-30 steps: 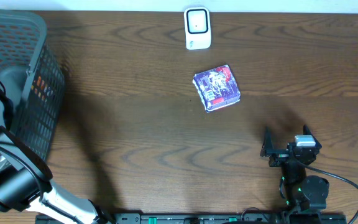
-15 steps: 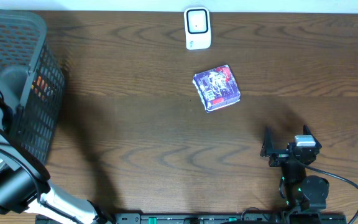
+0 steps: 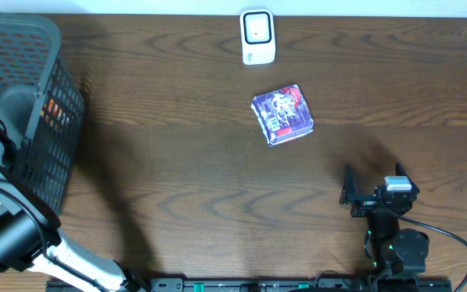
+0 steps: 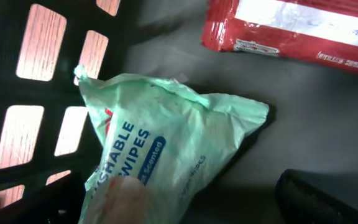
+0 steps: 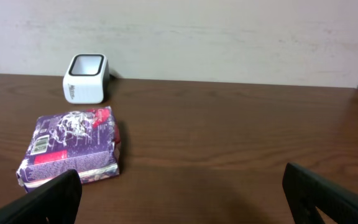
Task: Scan the item barcode
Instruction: 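Grasp the green flushable wipes pack with the left gripper and lift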
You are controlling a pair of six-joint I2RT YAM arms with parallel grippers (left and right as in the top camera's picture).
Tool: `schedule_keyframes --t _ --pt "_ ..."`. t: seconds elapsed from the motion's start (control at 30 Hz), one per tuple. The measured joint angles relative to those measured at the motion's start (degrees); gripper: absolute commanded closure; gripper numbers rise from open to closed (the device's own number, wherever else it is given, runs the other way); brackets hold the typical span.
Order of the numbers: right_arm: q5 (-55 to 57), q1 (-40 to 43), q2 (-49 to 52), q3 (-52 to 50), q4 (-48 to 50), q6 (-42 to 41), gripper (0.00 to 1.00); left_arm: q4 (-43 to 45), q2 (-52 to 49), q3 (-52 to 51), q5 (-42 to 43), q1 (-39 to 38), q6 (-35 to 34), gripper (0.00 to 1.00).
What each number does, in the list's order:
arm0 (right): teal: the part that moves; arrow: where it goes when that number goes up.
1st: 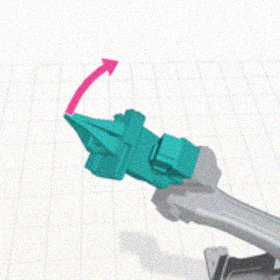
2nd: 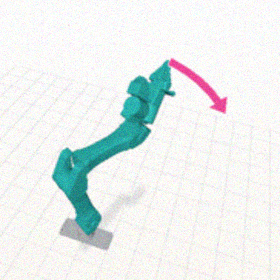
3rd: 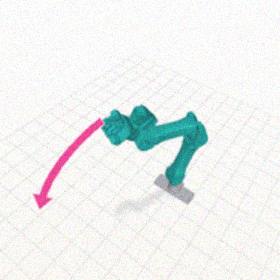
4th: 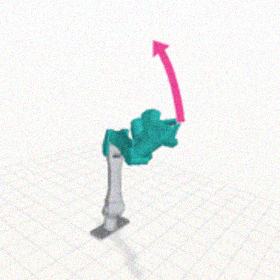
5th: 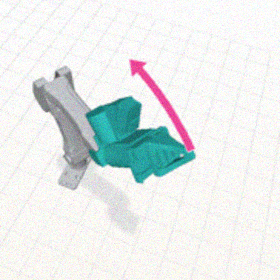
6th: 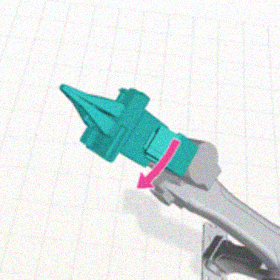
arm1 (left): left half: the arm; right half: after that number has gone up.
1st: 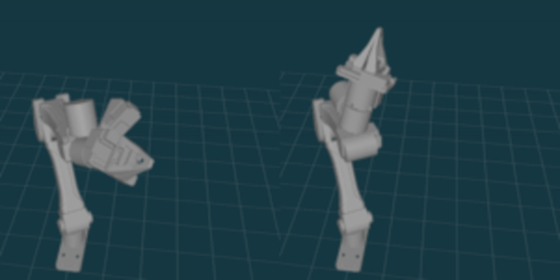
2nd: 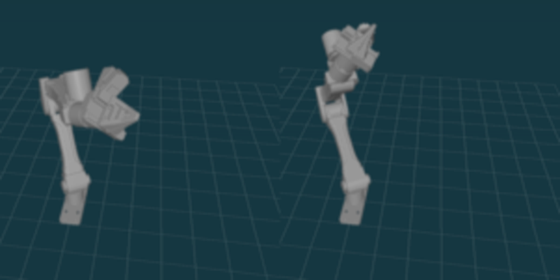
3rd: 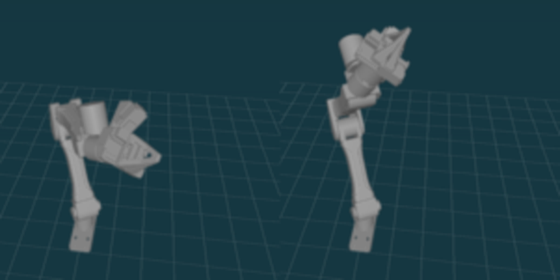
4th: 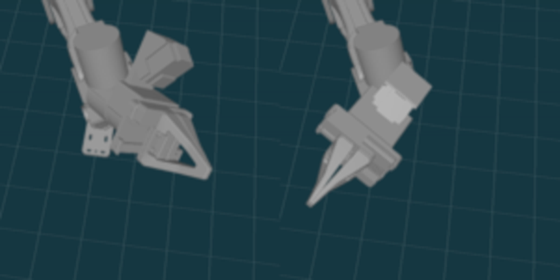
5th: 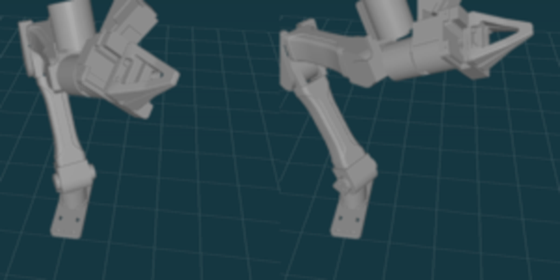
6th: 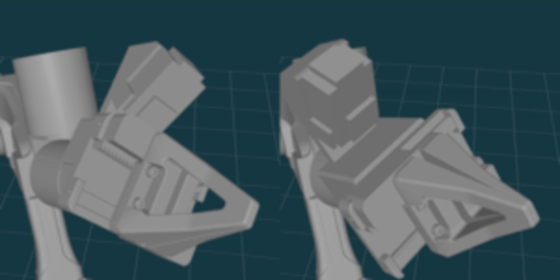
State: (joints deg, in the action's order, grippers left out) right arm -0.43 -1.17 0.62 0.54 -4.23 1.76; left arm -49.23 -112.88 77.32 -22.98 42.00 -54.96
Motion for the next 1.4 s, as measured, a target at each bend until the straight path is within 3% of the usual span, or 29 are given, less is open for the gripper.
schedule_keyframes --t 0.07,0.23,0.3,0.43,0.47,0.5,0.73,0.9,1.27,1.4 --pt "0.0 0.0 0.0 0.0 0.0 0.0 0.01 0.0 0.0 0.0 0.0 0.0 0.0 0.04" --pt "0.0 0.0 0.0 0.0 0.0 0.0 0.01 0.2 -0.3 0.0 0.1 0.0 0.7 0.38" --pt "0.0 0.0 0.0 0.0 0.0 0.0 0.01 0.1 -0.5 0.0 0.4 0.0 1.0 0.58" --pt "0.0 0.0 0.0 0.0 0.0 0.0 0.01 0.1 -0.8 0.1 1.9 0.0 1.3 0.61" --pt "0.0 0.0 0.0 0.0 0.0 0.0 0.01 0.1 -0.8 0.1 2.1 0.0 1.4 0.81" --pt "0.0 0.0 0.0 0.0 0.0 0.0 0.01 0.1 -0.8 0.1 2.3 0.0 1.4 0.92" --pt "0.0 0.0 0.0 0.0 0.0 0.0 0.01 -0.5 -0.7 1.4 5.4 0.4 7.5 0.93" --pt "0.0 0.0 0.0 0.0 0.0 0.0 0.01 1.3 2.4 1.8 14.2 0.3 12.4 0.93" --pt "0.0 0.0 0.0 0.0 0.0 0.0 0.01 7.6 25.8 2.1 22.1 0.2 16.2 0.93" --pt "0.0 0.0 0.0 0.0 0.0 0.0 0.01 13.1 31.7 2.1 28.7 0.0 18.4 0.93"
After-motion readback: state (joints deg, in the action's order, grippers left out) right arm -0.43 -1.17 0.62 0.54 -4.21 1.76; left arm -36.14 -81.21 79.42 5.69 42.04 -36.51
